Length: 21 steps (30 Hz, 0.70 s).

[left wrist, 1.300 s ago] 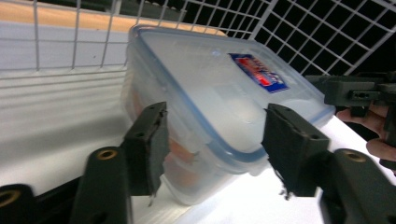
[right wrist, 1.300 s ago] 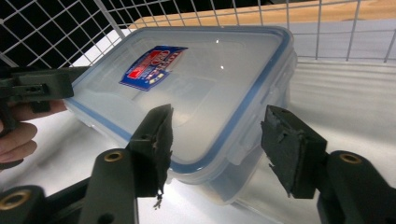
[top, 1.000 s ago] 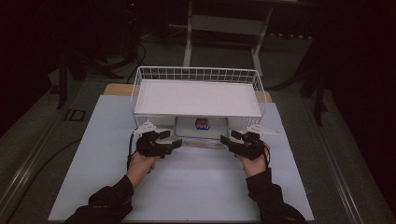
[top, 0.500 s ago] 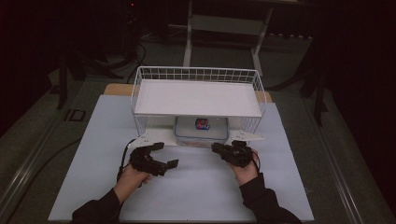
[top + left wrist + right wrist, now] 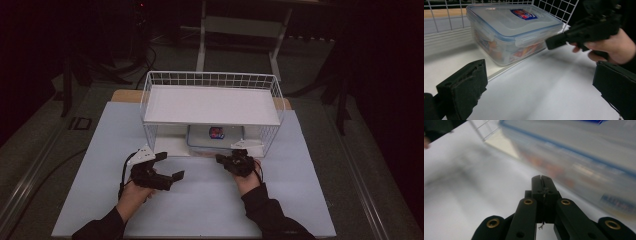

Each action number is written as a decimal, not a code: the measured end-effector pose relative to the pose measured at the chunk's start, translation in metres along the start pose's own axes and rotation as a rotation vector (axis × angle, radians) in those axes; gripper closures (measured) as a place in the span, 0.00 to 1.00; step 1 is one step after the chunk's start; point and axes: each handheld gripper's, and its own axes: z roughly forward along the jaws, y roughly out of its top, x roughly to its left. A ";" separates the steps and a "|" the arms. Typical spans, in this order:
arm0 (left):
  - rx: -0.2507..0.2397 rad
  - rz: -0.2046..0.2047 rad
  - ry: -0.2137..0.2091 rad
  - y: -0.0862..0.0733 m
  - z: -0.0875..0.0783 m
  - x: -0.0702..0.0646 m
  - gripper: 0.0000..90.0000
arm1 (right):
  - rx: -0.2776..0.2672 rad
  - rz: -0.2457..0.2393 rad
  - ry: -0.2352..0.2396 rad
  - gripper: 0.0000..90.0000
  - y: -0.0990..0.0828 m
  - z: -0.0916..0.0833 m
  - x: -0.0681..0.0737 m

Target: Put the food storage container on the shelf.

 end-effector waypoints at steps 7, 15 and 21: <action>-0.001 0.012 0.002 -0.002 0.002 0.000 0.00 | -0.010 0.025 -0.026 1.00 0.008 0.015 -0.007; 0.002 0.016 -0.003 -0.003 0.003 -0.001 0.00 | -0.035 0.057 -0.070 1.00 0.018 0.024 -0.023; 0.005 0.018 -0.006 -0.004 0.003 -0.001 0.00 | -0.034 0.047 -0.051 1.00 0.022 0.029 -0.019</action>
